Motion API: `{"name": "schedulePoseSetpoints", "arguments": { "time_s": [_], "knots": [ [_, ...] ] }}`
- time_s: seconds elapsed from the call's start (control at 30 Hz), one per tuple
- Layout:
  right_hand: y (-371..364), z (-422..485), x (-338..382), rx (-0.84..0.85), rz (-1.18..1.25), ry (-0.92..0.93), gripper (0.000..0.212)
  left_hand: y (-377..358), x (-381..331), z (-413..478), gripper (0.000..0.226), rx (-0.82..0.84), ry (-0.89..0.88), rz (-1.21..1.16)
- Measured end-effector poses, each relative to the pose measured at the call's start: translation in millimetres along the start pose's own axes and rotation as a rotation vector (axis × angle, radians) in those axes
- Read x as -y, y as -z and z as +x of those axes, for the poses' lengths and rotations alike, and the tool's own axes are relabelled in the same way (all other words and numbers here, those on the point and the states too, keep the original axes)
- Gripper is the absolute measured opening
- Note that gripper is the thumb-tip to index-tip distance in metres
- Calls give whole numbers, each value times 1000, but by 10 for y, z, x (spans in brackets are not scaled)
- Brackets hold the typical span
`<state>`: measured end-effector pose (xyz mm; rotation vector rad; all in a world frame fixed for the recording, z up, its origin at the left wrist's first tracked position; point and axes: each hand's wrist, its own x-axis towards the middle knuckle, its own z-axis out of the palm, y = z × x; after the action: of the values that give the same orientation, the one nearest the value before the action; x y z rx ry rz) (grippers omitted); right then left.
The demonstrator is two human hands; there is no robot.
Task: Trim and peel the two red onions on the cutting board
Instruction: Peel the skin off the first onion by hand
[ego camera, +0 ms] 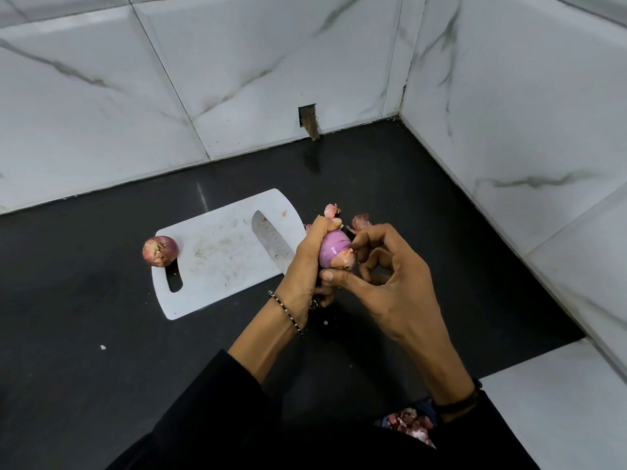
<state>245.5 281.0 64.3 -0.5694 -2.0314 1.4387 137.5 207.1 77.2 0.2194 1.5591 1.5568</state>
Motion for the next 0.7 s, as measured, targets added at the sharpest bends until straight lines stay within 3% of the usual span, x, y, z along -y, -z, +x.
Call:
{"name": "schedulePoseSetpoints", "arguments": {
  "time_s": [0.1, 0.23, 0.37, 0.53, 0.7],
  "knots": [
    [-44, -48, -20, -18, -16, 53, 27, -15, -12, -28, 55, -53, 34, 31],
    [-36, -57, -17, -72, 14, -67, 37, -44, -23, -32, 54, -67, 42, 23],
    [40, -58, -8, -24, 27, -129, 47, -60, -6, -19, 54, -88, 20, 29],
    [111, -59, -16, -29, 79, -138, 10, -50, -28, -22, 60, -12, 33, 121],
    [116, -31, -31, 24, 19, -124, 7, -39, -21, 13, 66, -14, 51, 115]
  ]
}}
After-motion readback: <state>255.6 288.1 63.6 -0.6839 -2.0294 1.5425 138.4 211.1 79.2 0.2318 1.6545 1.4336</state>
